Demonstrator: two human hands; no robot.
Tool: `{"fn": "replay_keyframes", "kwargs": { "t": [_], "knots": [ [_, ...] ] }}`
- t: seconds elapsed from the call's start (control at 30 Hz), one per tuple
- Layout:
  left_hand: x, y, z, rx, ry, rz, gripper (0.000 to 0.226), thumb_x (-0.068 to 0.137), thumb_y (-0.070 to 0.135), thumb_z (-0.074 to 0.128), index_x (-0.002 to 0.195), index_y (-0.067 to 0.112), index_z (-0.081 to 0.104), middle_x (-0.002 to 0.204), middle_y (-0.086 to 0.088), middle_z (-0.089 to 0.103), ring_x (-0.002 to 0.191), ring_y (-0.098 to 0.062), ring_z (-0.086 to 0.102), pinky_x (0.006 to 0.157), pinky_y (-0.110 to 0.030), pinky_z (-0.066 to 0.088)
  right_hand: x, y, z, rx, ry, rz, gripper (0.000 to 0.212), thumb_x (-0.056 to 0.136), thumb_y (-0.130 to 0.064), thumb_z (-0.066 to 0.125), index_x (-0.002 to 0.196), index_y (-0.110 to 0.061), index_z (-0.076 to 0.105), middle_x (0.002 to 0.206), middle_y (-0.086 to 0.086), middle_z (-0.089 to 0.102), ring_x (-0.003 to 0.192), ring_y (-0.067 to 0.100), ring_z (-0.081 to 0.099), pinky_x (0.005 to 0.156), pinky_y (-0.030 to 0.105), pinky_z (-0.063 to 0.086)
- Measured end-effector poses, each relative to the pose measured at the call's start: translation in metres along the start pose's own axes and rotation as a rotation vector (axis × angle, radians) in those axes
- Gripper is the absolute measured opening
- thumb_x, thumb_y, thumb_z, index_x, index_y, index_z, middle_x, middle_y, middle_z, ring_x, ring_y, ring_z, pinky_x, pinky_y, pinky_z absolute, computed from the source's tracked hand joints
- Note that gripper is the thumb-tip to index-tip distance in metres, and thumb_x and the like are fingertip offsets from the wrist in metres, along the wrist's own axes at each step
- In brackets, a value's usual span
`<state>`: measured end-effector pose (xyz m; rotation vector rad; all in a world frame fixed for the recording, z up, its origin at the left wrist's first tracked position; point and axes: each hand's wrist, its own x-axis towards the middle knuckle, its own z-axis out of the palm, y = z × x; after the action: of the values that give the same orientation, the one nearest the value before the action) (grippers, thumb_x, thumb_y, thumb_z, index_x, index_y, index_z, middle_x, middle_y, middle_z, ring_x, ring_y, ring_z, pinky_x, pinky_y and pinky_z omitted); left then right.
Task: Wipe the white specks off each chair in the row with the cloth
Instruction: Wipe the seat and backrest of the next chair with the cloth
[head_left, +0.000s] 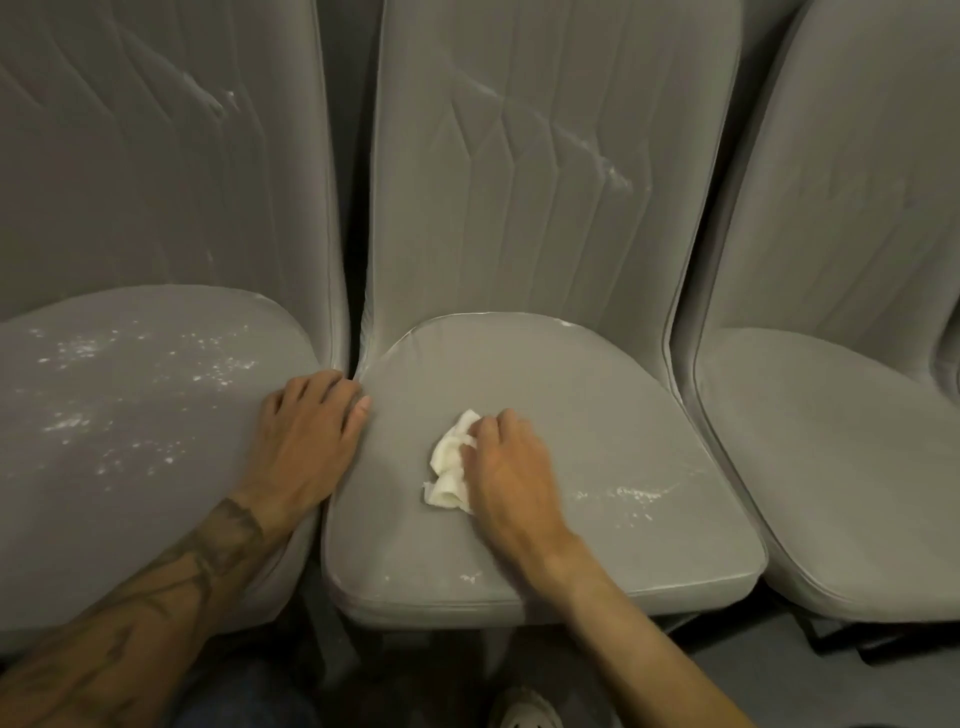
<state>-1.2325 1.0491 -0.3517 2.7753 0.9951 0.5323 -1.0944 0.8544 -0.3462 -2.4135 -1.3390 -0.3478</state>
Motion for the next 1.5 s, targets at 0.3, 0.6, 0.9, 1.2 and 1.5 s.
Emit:
{"fn": "replay_keyframes", "kwargs": {
  "t": [0.3, 0.6, 0.9, 1.2, 1.5],
  "knots": [
    [-0.002, 0.002, 0.001, 0.021, 0.014, -0.01, 0.051, 0.101, 0.049, 0.031, 0.123, 0.018, 0.066, 0.132, -0.009, 0.062, 0.119, -0.036, 0.056, 0.099, -0.053, 0.043, -0.005, 0.035, -0.008, -0.038, 0.011, -0.075, 0.014, 0.092, -0.027, 0.053, 0.097, -0.013, 0.055, 0.093, 0.009, 0.054, 0.079, 0.032, 0.052, 0.066, 0.041, 0.042],
    [-0.003, 0.004, -0.001, 0.026, 0.018, -0.007, 0.053, 0.101, 0.05, 0.031, 0.124, 0.017, 0.066, 0.134, -0.012, 0.061, 0.12, -0.038, 0.055, 0.099, -0.056, 0.044, -0.033, 0.004, -0.017, 0.054, -0.017, -0.093, 0.022, 0.099, -0.032, 0.041, 0.103, -0.016, 0.055, 0.099, 0.005, 0.054, 0.083, 0.024, 0.049, 0.073, 0.04, 0.042],
    [-0.003, 0.01, -0.005, 0.023, 0.016, -0.024, 0.055, 0.1, 0.049, 0.033, 0.124, 0.015, 0.068, 0.133, -0.015, 0.062, 0.119, -0.041, 0.056, 0.098, -0.06, 0.044, -0.018, 0.089, -0.027, -0.205, 0.084, 0.211, 0.024, 0.084, -0.027, 0.069, 0.094, -0.01, 0.057, 0.088, 0.011, 0.055, 0.072, 0.033, 0.053, 0.06, 0.041, 0.042],
    [-0.005, 0.012, -0.008, 0.014, 0.008, -0.046, 0.055, 0.099, 0.051, 0.035, 0.126, 0.016, 0.068, 0.136, -0.014, 0.061, 0.12, -0.043, 0.055, 0.1, -0.06, 0.043, -0.023, 0.139, -0.033, -0.177, -0.03, 0.163, 0.028, 0.094, -0.039, 0.056, 0.1, -0.012, 0.059, 0.096, 0.009, 0.055, 0.081, 0.032, 0.052, 0.069, 0.043, 0.043],
    [-0.007, 0.011, -0.009, -0.01, -0.004, -0.061, 0.057, 0.1, 0.054, 0.031, 0.126, 0.016, 0.066, 0.135, -0.017, 0.061, 0.119, -0.046, 0.055, 0.1, -0.061, 0.044, -0.052, 0.089, -0.051, 0.046, -0.13, 0.006, 0.032, 0.101, -0.042, 0.038, 0.108, -0.016, 0.054, 0.104, 0.003, 0.052, 0.087, 0.021, 0.048, 0.078, 0.037, 0.043]
  ]
}}
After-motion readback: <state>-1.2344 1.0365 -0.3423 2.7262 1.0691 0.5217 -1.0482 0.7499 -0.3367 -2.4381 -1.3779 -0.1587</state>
